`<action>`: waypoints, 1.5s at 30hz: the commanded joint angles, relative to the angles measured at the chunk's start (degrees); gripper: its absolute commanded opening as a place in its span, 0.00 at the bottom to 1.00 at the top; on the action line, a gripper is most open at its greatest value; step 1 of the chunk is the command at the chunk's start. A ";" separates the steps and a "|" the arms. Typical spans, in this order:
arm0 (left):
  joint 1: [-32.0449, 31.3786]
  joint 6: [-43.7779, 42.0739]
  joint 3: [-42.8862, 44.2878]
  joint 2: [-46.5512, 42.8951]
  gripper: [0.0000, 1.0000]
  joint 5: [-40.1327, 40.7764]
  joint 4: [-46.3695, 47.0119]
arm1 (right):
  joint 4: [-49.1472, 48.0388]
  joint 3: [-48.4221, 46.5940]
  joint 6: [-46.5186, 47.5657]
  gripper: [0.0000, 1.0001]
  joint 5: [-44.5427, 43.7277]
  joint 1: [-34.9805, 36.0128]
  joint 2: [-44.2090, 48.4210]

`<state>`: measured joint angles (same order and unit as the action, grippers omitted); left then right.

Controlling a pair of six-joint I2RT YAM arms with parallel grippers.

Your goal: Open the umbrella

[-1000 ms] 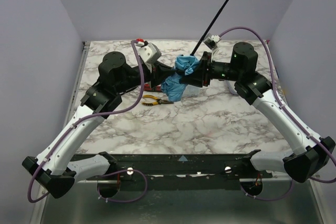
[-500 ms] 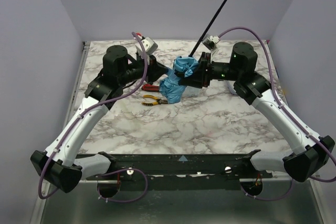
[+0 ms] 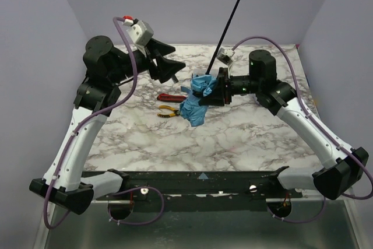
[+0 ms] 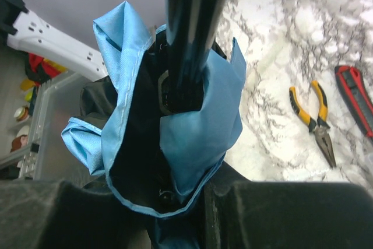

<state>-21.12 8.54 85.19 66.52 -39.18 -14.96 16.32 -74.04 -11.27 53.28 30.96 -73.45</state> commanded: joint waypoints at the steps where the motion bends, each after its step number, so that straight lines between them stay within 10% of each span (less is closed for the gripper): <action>1: -0.60 9.16 4.49 4.62 0.66 -9.05 0.93 | 7.95 -0.87 8.46 0.00 1.08 0.94 -0.84; 16: -10.58 12.97 -1.44 7.78 0.62 -3.55 3.76 | 10.78 -0.45 14.83 0.00 0.80 3.70 -0.64; 30: -11.64 16.11 -1.62 9.86 0.29 -3.94 4.73 | 10.14 1.00 17.67 0.00 0.39 5.32 1.11; 32: -11.58 16.67 -2.22 9.64 0.04 -5.66 5.41 | 9.55 1.05 17.26 0.00 -0.20 5.27 1.38; 34: -11.09 16.62 -2.87 8.80 0.00 -6.13 6.03 | 7.37 1.22 13.22 0.21 -2.14 5.27 1.96; 37: -7.52 14.47 -4.54 5.64 0.00 -5.24 8.44 | 7.76 0.40 8.61 0.79 -6.42 5.25 3.38; 45: 2.64 -6.34 2.39 3.35 0.00 7.89 4.05 | 7.84 -0.20 5.80 0.91 -17.02 1.83 6.46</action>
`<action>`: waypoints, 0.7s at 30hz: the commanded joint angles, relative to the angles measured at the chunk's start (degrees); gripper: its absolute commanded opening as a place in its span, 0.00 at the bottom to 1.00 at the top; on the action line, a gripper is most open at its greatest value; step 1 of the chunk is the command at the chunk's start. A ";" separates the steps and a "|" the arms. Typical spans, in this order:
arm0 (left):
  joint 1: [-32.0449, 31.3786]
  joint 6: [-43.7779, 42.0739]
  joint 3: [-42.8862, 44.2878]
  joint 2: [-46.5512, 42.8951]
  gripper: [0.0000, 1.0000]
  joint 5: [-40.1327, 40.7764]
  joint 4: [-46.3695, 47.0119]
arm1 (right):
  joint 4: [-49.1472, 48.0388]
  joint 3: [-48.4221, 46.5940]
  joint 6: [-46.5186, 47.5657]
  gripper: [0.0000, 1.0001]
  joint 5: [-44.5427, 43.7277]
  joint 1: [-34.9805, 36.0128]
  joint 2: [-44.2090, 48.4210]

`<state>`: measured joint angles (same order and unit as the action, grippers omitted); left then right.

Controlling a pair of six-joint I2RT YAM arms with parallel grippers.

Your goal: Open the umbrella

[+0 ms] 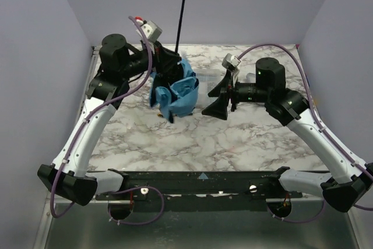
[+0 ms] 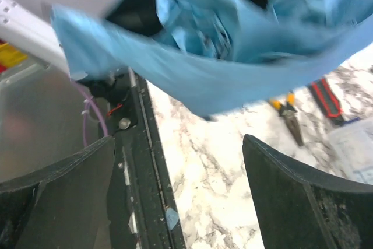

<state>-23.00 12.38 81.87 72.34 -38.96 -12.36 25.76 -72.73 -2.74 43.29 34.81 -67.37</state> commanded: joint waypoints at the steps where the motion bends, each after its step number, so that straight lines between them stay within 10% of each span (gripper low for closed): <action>1: 5.93 -9.70 6.53 -2.10 0.00 9.26 2.02 | -2.11 -1.62 -3.07 0.91 -8.39 -2.84 0.33; 10: -5.41 -20.20 2.77 -8.26 0.00 -0.50 -3.36 | -5.19 -3.42 -5.38 0.93 -10.92 -9.01 0.03; 17: 13.01 -15.67 9.63 -2.89 0.00 6.12 -1.69 | -1.53 -4.62 -1.15 0.92 -4.46 -10.48 1.64; 21: 3.80 -32.74 13.67 -2.03 0.00 -5.44 -18.56 | -1.67 -4.85 -0.20 0.92 -5.10 -10.51 0.96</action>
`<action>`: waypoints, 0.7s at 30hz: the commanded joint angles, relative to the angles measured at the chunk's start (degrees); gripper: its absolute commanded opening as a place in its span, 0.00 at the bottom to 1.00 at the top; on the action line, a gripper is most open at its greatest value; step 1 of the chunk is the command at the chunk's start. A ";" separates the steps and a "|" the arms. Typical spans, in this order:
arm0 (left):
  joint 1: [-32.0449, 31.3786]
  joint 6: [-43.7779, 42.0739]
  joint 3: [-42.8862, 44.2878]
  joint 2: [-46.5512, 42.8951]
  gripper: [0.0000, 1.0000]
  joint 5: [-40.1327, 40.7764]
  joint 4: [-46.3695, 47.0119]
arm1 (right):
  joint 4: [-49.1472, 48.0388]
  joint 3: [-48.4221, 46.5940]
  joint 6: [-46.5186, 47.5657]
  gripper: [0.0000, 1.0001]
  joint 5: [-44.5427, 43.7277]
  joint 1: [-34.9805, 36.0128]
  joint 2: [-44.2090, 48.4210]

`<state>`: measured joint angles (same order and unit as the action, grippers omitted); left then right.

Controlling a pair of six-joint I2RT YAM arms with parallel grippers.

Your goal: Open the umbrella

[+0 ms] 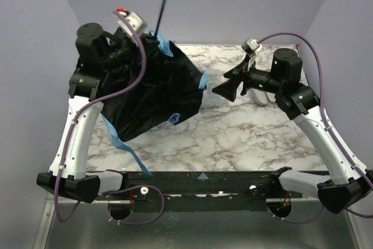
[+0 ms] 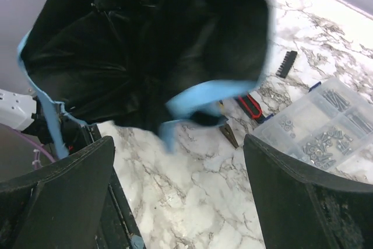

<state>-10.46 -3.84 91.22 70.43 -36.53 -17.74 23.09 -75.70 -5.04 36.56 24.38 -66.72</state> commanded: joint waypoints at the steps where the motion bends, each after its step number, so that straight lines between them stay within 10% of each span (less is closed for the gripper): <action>1: -11.71 -18.77 0.27 -3.28 0.00 -5.29 -10.36 | 0.90 -2.47 1.84 0.92 0.94 -0.07 -0.24; 4: -8.75 -10.87 -5.71 -6.36 0.00 -4.26 5.58 | 0.33 -4.31 1.70 0.93 -0.38 -0.04 -0.94; 21: -6.96 10.69 -4.98 -0.13 0.00 -19.09 12.57 | -32.63 -10.68 -15.68 0.93 9.16 0.36 -7.17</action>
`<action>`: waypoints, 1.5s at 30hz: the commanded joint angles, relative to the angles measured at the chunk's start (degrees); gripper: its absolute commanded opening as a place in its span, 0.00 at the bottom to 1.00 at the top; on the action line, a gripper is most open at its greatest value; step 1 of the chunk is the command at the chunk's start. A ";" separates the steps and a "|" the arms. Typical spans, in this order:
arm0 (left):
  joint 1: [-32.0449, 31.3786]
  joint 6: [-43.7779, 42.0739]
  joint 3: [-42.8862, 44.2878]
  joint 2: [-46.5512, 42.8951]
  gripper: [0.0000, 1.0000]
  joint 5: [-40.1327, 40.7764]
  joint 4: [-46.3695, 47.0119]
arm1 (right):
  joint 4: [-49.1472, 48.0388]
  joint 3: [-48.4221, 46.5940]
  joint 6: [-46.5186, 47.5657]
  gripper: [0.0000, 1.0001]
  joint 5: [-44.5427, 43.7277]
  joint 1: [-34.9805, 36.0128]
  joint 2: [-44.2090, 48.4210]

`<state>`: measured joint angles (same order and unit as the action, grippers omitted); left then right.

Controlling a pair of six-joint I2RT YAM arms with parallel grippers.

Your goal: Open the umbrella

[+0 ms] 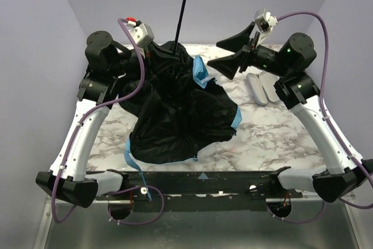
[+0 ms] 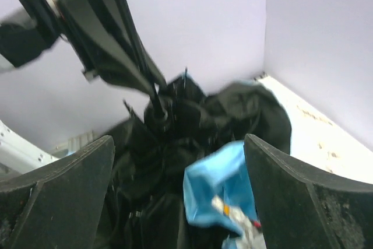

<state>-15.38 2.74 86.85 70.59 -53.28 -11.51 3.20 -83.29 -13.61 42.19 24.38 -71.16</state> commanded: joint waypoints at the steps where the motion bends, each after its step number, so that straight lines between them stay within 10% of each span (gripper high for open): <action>1: -2.79 3.99 -0.67 -0.15 0.00 -1.67 6.37 | -14.78 -3.47 -8.23 0.93 3.55 0.88 -3.50; 11: -8.37 3.48 -0.85 1.43 0.00 -0.78 5.34 | -22.13 -7.90 -10.26 0.86 0.53 8.43 -9.35; 18: -10.35 -0.98 -0.53 2.08 0.00 1.13 -0.32 | -23.69 -8.64 -10.06 0.57 -1.59 10.82 -10.90; 24: -10.46 -4.45 -0.11 2.81 0.01 3.18 -4.69 | -23.06 -10.10 -9.73 0.02 -5.33 11.48 -11.52; 28: -10.44 -8.00 -3.81 2.54 0.24 6.52 -5.63 | -23.46 -13.23 -10.99 0.00 -7.38 11.47 -12.38; 42: -8.08 -15.16 -8.91 6.00 0.19 16.46 -9.24 | -23.01 -22.77 -9.17 0.00 -8.64 11.48 -13.88; 45: -7.21 -16.95 -9.07 6.33 0.33 17.77 -10.03 | -21.23 -23.37 -7.62 0.00 -8.82 11.48 -13.50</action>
<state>-24.95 -9.43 80.31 74.39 -42.50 -14.72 -12.23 -100.25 -19.92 35.73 35.46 -88.40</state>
